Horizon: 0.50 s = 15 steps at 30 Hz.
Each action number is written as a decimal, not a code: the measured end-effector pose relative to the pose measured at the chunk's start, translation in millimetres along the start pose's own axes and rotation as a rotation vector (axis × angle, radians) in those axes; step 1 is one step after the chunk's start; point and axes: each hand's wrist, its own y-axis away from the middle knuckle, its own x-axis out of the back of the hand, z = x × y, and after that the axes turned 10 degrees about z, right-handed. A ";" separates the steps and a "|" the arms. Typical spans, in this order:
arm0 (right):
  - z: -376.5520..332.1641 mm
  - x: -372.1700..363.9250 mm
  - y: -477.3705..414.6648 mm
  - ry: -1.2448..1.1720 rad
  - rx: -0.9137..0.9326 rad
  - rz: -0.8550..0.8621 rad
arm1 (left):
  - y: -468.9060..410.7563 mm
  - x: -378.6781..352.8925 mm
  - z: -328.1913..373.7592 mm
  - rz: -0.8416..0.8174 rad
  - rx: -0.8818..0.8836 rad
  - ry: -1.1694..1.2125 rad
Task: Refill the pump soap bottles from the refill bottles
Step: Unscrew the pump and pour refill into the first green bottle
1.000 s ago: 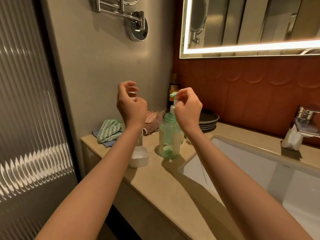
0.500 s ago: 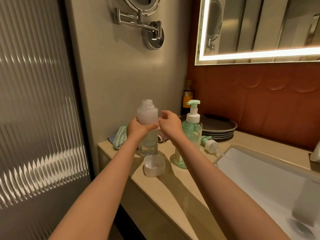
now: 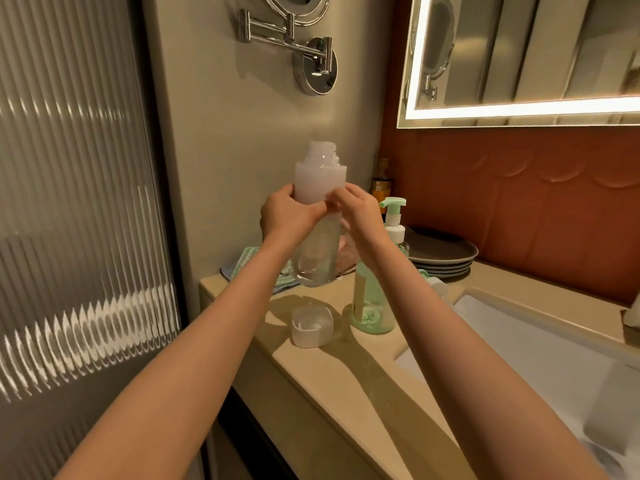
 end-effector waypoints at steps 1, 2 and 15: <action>-2.6 5.5 1.4 -0.042 -0.016 -0.030 | 4.9 0.8 2.6 -0.013 0.022 0.030; -4.2 10.4 3.0 -0.068 -0.025 -0.063 | 9.3 1.0 4.5 -0.032 0.043 0.058; -17.1 98.7 36.9 -0.018 -0.018 0.019 | 45.6 9.4 19.4 -0.709 -0.076 0.069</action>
